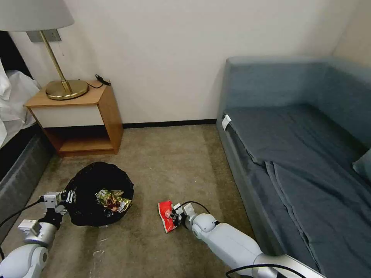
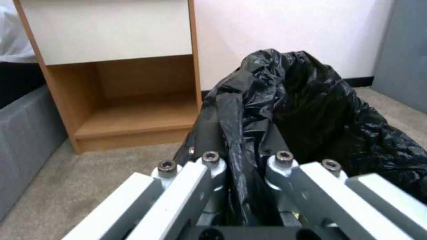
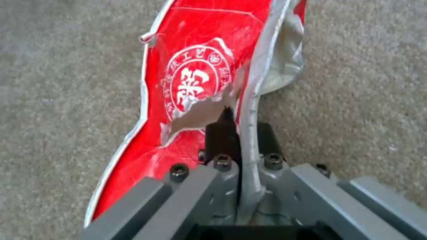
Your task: Pick up the trash bin, then pick up the garbage on the floor and place it into the trash bin.
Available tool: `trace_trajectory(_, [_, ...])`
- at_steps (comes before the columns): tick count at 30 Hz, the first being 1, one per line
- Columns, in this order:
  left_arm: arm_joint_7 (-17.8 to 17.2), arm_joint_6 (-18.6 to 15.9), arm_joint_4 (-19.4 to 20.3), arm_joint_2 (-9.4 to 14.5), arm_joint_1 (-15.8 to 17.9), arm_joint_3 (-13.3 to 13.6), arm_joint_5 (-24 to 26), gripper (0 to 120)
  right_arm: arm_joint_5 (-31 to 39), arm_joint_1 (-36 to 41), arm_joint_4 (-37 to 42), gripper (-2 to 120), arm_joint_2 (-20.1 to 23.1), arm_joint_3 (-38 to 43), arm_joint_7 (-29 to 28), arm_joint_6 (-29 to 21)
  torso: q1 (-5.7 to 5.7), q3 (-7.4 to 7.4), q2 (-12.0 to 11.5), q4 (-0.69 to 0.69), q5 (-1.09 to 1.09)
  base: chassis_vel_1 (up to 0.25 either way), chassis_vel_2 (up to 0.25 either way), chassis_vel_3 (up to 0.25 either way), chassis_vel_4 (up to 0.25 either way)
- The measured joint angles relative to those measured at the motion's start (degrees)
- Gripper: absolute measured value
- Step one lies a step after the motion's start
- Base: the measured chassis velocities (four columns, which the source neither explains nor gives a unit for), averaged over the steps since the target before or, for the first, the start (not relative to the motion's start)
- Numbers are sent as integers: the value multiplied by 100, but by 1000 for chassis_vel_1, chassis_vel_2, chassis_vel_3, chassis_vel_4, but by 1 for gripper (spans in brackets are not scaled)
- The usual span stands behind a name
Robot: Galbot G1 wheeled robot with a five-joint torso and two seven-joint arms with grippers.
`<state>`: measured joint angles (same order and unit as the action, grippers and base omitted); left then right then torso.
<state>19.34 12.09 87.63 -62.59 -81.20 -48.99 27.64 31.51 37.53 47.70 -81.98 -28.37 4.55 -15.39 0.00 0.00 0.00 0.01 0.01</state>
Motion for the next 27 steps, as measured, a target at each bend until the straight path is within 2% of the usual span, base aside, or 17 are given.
trace_trajectory(12, [4, 25, 77, -8, -117, -26, -2, 5, 3, 88, 310, 0, 124, 116, -79, 161, 0, 1, 0, -2, -1, 0, 0, 0, 0])
trace_trajectory(19, [12, 33, 209, -40, -204, -35, -12, 5, 183, 86, 849, 0, 303, 228, -215, 225, 0, 1, 0, -2, -1, 0, 0, 0, 0])
trace_trajectory(27, [12, 33, 322, -55, -281, -41, -21, 5, 13, 28, 1275, 0, 543, 309, -298, 432, 0, 1, 0, -1, -1, 0, 0, 0, 0])
